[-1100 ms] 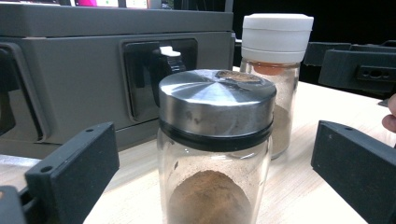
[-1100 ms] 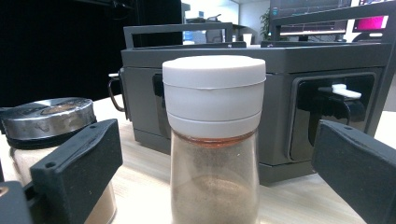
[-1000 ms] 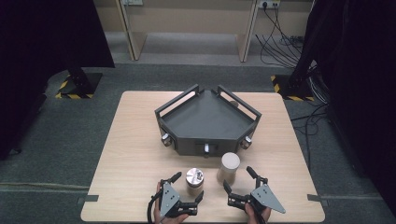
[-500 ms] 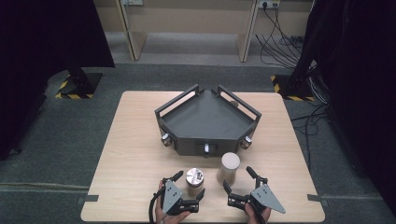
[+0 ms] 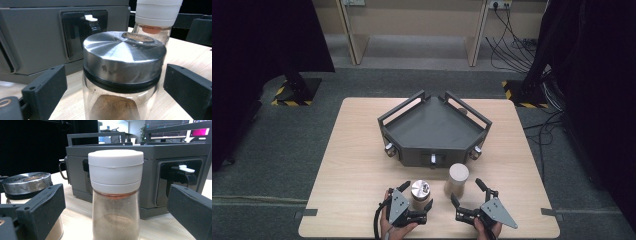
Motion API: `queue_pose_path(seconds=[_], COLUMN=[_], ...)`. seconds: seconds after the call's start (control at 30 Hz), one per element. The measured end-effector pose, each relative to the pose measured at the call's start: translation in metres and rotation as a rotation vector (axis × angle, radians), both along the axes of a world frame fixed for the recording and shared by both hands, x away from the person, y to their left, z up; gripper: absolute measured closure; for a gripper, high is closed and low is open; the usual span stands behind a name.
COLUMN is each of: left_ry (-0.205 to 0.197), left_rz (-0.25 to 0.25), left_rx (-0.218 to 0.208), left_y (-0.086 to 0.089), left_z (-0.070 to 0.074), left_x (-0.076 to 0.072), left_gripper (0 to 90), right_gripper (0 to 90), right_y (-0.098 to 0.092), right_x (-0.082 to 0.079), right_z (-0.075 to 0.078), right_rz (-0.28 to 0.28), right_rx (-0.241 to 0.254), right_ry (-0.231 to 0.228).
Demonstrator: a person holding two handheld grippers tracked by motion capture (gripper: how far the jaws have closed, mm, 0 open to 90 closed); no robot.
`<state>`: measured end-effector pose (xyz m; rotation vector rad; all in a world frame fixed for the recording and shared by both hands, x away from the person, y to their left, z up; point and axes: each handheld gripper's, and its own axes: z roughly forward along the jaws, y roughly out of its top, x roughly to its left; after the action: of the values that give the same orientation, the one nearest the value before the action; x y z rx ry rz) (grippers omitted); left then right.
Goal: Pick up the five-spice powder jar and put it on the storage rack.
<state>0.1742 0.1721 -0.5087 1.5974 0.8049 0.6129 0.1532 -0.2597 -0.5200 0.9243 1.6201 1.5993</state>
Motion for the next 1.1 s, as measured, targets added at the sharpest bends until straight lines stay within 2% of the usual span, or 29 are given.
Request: queue_pose_path(seconds=[0.23,0.7,0.9,1.1], left_ry=[0.02,0.031,0.033,0.022], left_rz=[0.008,0.014,0.024,0.007], left_rx=[0.012,0.032,0.049,0.052], left_y=[-0.003,-0.008,-0.01,-0.011], left_z=[0.004,0.007,0.009,0.008], left_x=[0.003,0.005,0.005,0.005], left_gripper=[5.3,14.5,21.0,29.6], right_gripper=[2.2,2.2,2.2,2.2], right_y=[0.0,-0.001,-0.001,-0.001], right_x=[0.0,0.0,0.0,0.0], right_z=[0.0,0.0,0.0,0.0], right_rz=[0.002,0.005,0.004,0.004], right_rx=[0.001,0.006,0.004,0.003], right_ry=[-0.001,0.001,0.0,0.001])
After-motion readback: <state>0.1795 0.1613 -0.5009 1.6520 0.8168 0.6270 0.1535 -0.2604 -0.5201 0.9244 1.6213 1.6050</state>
